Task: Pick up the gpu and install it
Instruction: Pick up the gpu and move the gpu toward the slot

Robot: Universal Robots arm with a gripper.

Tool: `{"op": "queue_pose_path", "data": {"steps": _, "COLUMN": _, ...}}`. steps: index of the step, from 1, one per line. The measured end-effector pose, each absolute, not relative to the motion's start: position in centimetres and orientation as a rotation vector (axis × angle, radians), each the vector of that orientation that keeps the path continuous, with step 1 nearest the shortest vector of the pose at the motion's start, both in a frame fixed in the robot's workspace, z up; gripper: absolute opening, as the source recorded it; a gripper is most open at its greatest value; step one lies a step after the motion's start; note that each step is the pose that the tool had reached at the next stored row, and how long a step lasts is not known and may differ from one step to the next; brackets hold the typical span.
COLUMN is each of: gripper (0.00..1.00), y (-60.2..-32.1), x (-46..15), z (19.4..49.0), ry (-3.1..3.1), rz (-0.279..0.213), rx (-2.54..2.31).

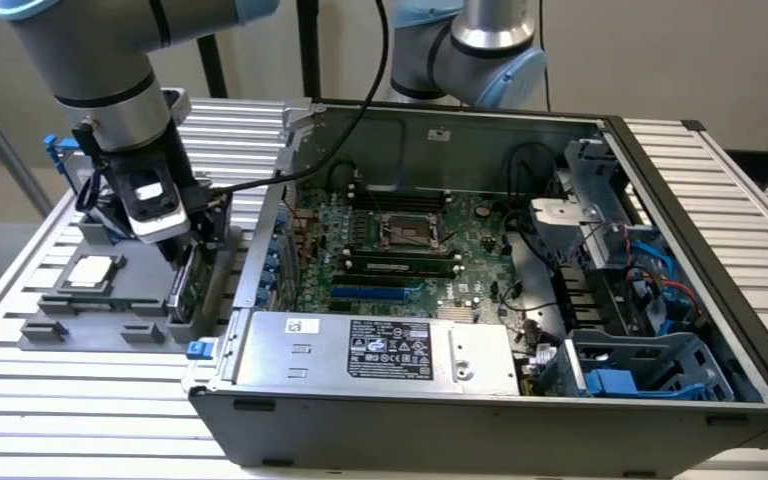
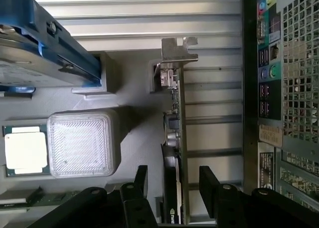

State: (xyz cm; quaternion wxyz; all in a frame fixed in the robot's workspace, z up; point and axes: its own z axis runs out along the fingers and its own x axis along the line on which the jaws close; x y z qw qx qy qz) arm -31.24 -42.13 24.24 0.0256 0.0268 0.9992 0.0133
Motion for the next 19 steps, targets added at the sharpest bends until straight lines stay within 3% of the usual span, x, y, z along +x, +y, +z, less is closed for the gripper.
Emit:
{"op": "queue_pose_path", "data": {"steps": 9, "gripper": 1.00, "y": -41.84, "x": -31.25, "z": 23.79, "ry": 3.085, "rz": 0.056, "rx": 0.083}}
{"op": "queue_pose_path", "data": {"steps": 10, "gripper": 0.00, "y": -41.82, "x": -31.26, "z": 23.78, "ry": 3.085, "rz": 0.057, "rx": 0.083}}
{"op": "queue_pose_path", "data": {"steps": 19, "gripper": 0.00, "y": -41.67, "x": -31.26, "z": 23.77, "ry": 3.084, "rz": 0.059, "rx": 0.083}}
